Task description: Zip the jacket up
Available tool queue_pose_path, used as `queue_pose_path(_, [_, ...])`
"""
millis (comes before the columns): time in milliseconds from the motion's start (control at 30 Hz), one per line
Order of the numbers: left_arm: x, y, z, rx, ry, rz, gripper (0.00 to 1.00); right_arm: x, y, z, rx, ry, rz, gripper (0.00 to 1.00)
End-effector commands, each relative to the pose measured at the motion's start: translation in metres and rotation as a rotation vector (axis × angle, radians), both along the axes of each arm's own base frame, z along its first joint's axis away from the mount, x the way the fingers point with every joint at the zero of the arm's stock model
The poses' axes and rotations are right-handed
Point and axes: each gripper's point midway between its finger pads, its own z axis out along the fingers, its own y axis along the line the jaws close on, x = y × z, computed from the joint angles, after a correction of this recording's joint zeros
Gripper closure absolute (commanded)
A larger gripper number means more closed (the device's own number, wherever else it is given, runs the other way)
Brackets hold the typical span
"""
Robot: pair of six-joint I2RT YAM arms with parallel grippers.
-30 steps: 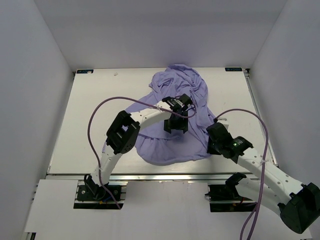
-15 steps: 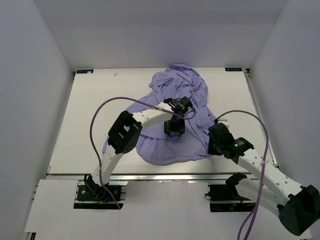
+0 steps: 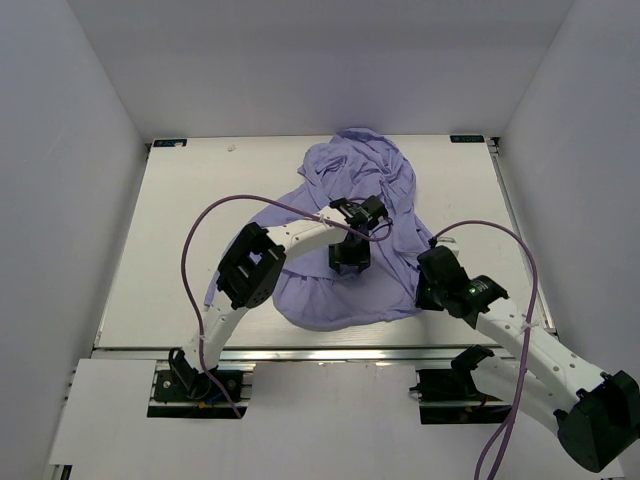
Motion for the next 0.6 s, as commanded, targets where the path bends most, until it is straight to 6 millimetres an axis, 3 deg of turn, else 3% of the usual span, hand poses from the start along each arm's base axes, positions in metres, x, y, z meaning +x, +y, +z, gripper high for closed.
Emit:
queue_pose_path(0, [-0.005, 0.002, -0.015, 0.041, 0.017, 0.011, 0.36, 0.003, -0.002, 0.001, 0.001, -0.021, -0.012, 1.0])
queue_pose_path(100, [-0.007, 0.005, -0.018, 0.061, 0.023, 0.016, 0.44, 0.003, -0.002, 0.001, 0.001, -0.02, -0.012, 1.0])
queue_pose_path(233, [-0.006, 0.006, -0.018, 0.06, 0.019, 0.013, 0.67, 0.003, -0.003, -0.001, -0.005, -0.013, -0.014, 1.0])
queue_pose_path(333, [-0.005, 0.002, -0.013, 0.043, 0.012, 0.003, 0.78, 0.002, -0.003, -0.002, -0.006, -0.01, -0.015, 1.0])
queue_pose_path(400, [-0.003, 0.002, -0.007, 0.042, 0.002, -0.006, 0.8, 0.003, -0.003, -0.003, -0.01, -0.007, -0.018, 1.0])
queue_pose_path(567, [0.012, 0.006, 0.032, 0.049, -0.092, -0.004, 0.8, 0.003, -0.004, -0.005, -0.012, 0.0, -0.026, 1.0])
